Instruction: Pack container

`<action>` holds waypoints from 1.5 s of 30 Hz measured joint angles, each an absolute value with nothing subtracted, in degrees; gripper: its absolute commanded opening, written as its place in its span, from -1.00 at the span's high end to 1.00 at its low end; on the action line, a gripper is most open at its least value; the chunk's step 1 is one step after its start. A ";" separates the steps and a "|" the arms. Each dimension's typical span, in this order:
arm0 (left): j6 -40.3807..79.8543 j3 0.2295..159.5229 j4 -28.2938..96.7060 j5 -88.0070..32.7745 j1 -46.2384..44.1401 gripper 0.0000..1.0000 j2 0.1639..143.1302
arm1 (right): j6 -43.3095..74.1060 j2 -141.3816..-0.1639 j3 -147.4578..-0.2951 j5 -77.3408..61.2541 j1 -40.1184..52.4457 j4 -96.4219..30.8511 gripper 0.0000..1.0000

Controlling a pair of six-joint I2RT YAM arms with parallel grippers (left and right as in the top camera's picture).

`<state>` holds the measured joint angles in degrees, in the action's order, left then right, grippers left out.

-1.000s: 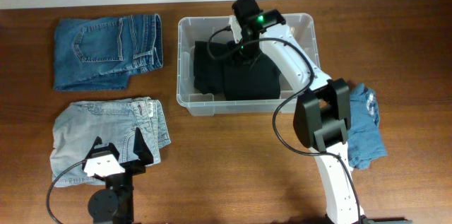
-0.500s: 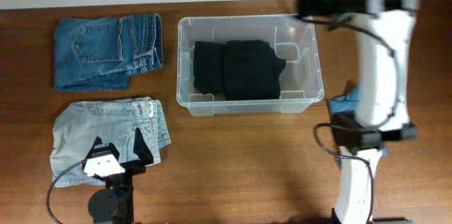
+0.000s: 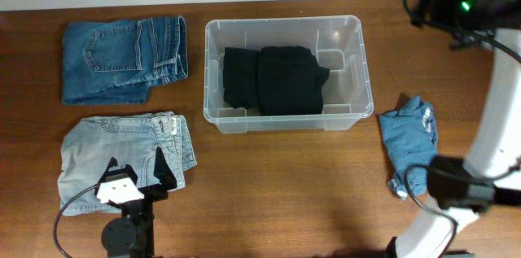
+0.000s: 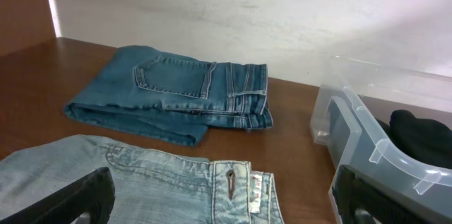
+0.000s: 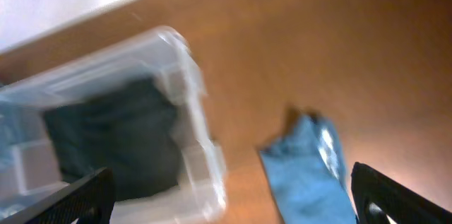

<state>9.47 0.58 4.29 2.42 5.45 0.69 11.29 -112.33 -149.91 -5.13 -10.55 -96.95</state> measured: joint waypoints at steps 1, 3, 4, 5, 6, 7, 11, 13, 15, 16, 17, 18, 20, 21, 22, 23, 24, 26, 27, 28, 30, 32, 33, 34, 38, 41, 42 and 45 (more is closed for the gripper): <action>9.47 0.58 4.29 2.39 5.45 -0.99 0.69 | 11.57 -110.02 -146.04 -4.45 -11.81 -96.97 -0.97; 9.47 0.58 4.29 2.39 5.43 -0.99 0.69 | 11.99 -106.34 -139.68 -3.79 -14.24 -96.88 -1.00; 9.47 0.58 4.29 2.39 5.43 -0.98 0.69 | 12.16 -104.97 -136.99 -3.44 -15.40 -96.97 -0.89; 9.47 0.58 4.29 2.39 5.43 -0.99 0.69 | 12.29 -103.74 -134.34 -3.18 -16.73 -96.99 -0.78; 9.47 0.58 4.29 2.39 5.45 -0.98 0.69 | 12.88 -102.59 -130.89 -2.98 -18.20 -96.97 -0.57; 9.45 0.58 4.29 2.39 5.45 -0.98 0.69 | 12.95 -102.17 -129.12 -2.98 -18.98 -96.97 -0.51; 9.45 0.58 4.29 2.39 5.45 -0.99 0.69 | 13.72 -101.86 -119.26 -3.01 -21.41 -95.35 -0.49; 9.47 0.58 4.29 2.39 5.43 -0.98 0.69 | 13.69 -101.91 -114.04 -3.14 -21.45 -93.21 -0.38; 9.47 0.58 4.29 2.39 5.45 -0.99 0.69 | 13.56 -101.97 -108.73 -3.27 -21.43 -90.21 0.07; 9.47 0.58 4.29 2.39 5.45 -0.99 0.69 | 13.78 -102.02 -106.54 -3.44 -21.45 -88.71 0.42; 9.45 0.58 4.29 2.39 5.45 -0.98 0.69 | 14.26 -102.06 -104.71 -3.51 -21.45 -87.39 0.73; 9.47 0.58 4.29 2.42 5.43 -0.98 0.69 | 14.55 -102.06 -101.91 -3.57 -21.45 -84.82 0.92; 9.47 0.58 4.29 2.39 5.43 -0.99 0.69 | 15.42 -102.17 -98.61 -3.75 -21.45 -81.87 0.92; 9.45 0.58 4.29 2.42 5.45 -0.99 0.69 | 15.51 -102.17 -96.82 -3.73 -21.45 -80.36 0.92; 9.45 0.58 4.29 2.39 5.45 -0.98 0.69 | 15.77 -102.19 -95.07 -3.75 -21.45 -79.02 0.92; 9.45 0.58 4.29 2.39 5.45 -0.98 0.69 | 16.12 -102.19 -93.25 -3.84 -21.45 -77.67 0.92; 9.47 0.58 4.29 2.42 5.43 -0.99 0.69 | 16.43 -102.19 -91.48 -3.88 -21.45 -76.20 0.92; 9.45 0.58 4.29 2.39 5.45 -0.98 0.69 | 16.95 -102.21 -87.77 -3.92 -21.45 -73.38 0.92; 9.45 0.58 4.29 2.42 5.43 -0.98 0.69 | 17.41 -102.21 -85.97 -3.90 -21.45 -72.03 0.92; 9.45 0.58 4.29 2.42 5.45 -0.98 0.69 | 17.96 -102.17 -84.18 -3.90 -21.45 -70.61 0.92; 9.47 0.58 4.29 2.39 5.45 -0.99 0.69 | 19.29 -102.21 -80.68 -3.92 -21.45 -68.47 0.92; 9.45 0.58 4.29 2.39 5.43 -0.99 0.69 | 20.93 -102.21 -77.54 -3.95 -21.45 -66.63 0.92; 9.47 0.58 4.29 2.39 5.45 -0.98 0.69 | 21.74 -102.21 -76.16 -3.97 -21.45 -65.95 0.92; 9.45 0.58 4.29 2.39 5.45 -0.98 0.69 | 22.48 -102.21 -75.18 -3.97 -21.45 -65.39 0.92; 9.47 0.58 4.29 2.42 5.45 -0.99 0.69 | 25.61 -102.21 -70.52 -4.10 -21.43 -63.05 0.92; 9.47 0.58 4.29 2.42 5.43 -0.99 0.69 | 27.16 -102.21 -67.40 -4.10 -21.45 -60.73 0.92; 9.45 0.58 4.29 2.39 5.43 -0.98 0.69 | 27.55 -102.24 -66.57 -4.10 -21.45 -59.77 0.92; 9.45 0.58 4.32 2.39 5.45 -0.99 0.69 | 28.62 -102.24 -64.95 -4.10 -21.45 -57.28 0.92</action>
